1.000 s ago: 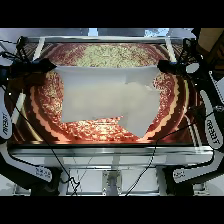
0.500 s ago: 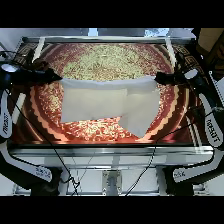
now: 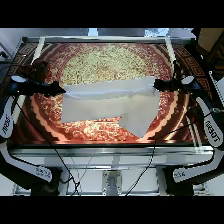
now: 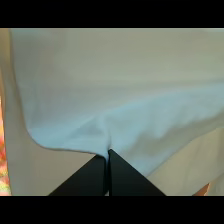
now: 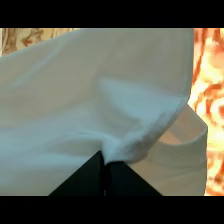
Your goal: Fold the shirts.
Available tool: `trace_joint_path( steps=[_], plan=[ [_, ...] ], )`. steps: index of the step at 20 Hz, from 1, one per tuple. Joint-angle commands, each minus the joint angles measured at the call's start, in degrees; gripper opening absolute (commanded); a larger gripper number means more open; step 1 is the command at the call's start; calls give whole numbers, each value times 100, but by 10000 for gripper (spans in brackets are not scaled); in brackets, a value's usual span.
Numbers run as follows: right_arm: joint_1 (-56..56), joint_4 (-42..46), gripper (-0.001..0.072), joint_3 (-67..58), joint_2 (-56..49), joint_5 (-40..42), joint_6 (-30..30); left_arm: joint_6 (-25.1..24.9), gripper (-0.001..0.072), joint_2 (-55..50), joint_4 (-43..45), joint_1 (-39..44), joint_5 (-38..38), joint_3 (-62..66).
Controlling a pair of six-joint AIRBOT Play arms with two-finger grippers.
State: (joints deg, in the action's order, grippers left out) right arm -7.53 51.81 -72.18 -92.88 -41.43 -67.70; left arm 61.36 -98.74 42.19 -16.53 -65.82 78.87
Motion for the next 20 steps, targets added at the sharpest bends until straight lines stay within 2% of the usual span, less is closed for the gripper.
trace_joint_path(
  steps=[1,2,4,6,10,13,17,18,19,20],
  plan=[
    [-2,2,45,15,0,-50,0,63,15,-2,31,-28,-170,-39],
    [-2,0,76,15,0,-50,0,87,28,0,37,-57,-232,-39],
    [-2,0,219,13,4,-68,0,90,140,0,92,-127,-369,-35],
    [-2,2,251,13,7,-122,0,101,143,0,258,-223,-522,-35],
    [-2,13,251,13,9,-304,2,166,143,7,372,-535,-911,-35],
    [-48,339,252,13,35,-660,0,168,143,17,356,-831,-1099,61],
    [-339,494,252,-133,186,-1436,4,74,146,17,-350,-986,-1674,522],
    [-393,535,252,-267,240,-1628,4,-17,191,17,-776,-986,-1812,678],
    [-450,605,259,-452,308,-1840,2,-20,364,17,-1233,-986,-1886,833],
    [-514,697,329,-667,382,-2057,0,-22,482,17,-1755,-986,-1954,999]
  ],
)
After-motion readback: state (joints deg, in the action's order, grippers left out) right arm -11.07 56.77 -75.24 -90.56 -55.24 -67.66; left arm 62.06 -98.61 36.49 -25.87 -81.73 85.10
